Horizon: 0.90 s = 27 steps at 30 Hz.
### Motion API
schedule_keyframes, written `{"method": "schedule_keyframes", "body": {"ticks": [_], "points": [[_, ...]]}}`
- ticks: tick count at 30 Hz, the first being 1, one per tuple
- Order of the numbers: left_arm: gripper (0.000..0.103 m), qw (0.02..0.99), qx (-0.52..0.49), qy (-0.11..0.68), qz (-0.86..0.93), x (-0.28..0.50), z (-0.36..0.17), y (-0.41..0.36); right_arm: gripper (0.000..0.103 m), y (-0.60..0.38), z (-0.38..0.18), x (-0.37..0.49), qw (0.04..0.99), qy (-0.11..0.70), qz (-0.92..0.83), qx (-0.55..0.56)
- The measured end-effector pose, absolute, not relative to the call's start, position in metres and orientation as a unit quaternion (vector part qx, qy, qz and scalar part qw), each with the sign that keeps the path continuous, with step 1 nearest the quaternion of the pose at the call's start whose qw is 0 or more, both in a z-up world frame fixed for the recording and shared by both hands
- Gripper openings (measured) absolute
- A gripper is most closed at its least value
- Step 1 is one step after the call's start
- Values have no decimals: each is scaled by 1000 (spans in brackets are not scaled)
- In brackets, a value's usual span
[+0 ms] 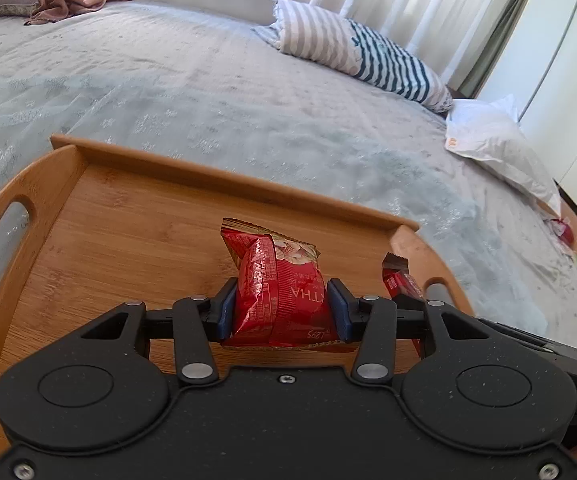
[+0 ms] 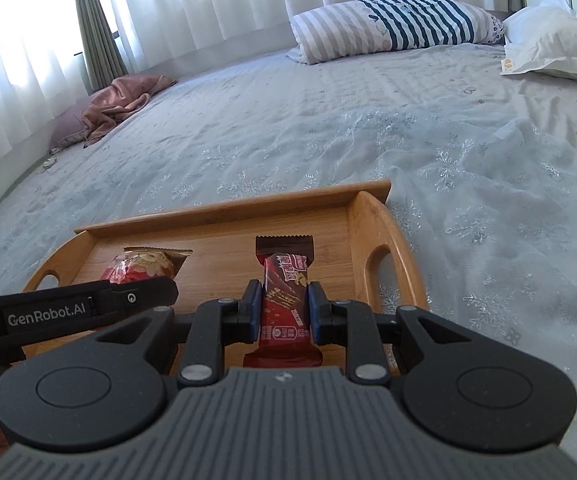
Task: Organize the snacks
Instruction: 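Carry both snacks over the wooden tray and open both grippers to drop them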
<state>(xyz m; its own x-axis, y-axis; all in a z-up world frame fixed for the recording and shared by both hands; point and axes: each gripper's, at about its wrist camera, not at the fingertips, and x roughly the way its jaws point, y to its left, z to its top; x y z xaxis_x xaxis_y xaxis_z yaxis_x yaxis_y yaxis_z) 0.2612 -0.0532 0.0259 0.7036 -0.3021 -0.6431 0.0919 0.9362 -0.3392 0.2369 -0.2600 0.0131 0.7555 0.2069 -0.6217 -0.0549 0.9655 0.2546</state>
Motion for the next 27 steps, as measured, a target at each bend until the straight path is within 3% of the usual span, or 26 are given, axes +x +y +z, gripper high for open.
{"method": "schedule_keyframes", "body": {"ticks": [20, 23, 27], "points": [[45, 921, -102, 362, -96, 257, 16, -65, 28, -255, 2, 241, 930, 350, 64, 97], [50, 922, -100, 362, -96, 257, 17, -66, 31, -255, 2, 241, 930, 351, 64, 94], [65, 922, -98, 362, -94, 255, 20, -65, 38, -253, 5, 239, 931, 347, 65, 89]]}}
